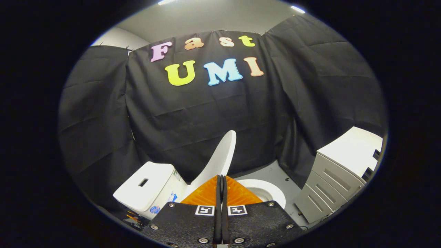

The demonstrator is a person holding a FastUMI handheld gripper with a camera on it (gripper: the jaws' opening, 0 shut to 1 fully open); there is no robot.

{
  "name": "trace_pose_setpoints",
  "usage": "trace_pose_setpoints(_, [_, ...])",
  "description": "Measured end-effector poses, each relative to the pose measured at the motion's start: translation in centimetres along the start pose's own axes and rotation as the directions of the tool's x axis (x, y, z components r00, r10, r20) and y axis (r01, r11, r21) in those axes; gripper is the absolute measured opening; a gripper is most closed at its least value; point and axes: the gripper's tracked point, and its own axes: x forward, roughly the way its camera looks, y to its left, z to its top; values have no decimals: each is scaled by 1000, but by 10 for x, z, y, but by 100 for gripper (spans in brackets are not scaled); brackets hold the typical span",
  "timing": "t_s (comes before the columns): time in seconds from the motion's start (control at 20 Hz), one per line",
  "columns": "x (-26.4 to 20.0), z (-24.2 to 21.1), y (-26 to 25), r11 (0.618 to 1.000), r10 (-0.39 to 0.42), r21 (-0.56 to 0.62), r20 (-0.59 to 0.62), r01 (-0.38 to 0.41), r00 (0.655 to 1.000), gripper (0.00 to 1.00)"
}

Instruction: Open the toilet lid.

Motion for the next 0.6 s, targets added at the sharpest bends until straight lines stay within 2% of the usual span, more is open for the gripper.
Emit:
trace_pose_setpoints(0.4, [-4, 23, 62, 997, 33, -69, 35, -31, 999, 0])
trace_pose_setpoints(0.6, [-4, 30, 91, 990, 26, -137, 51, -19, 998, 0])
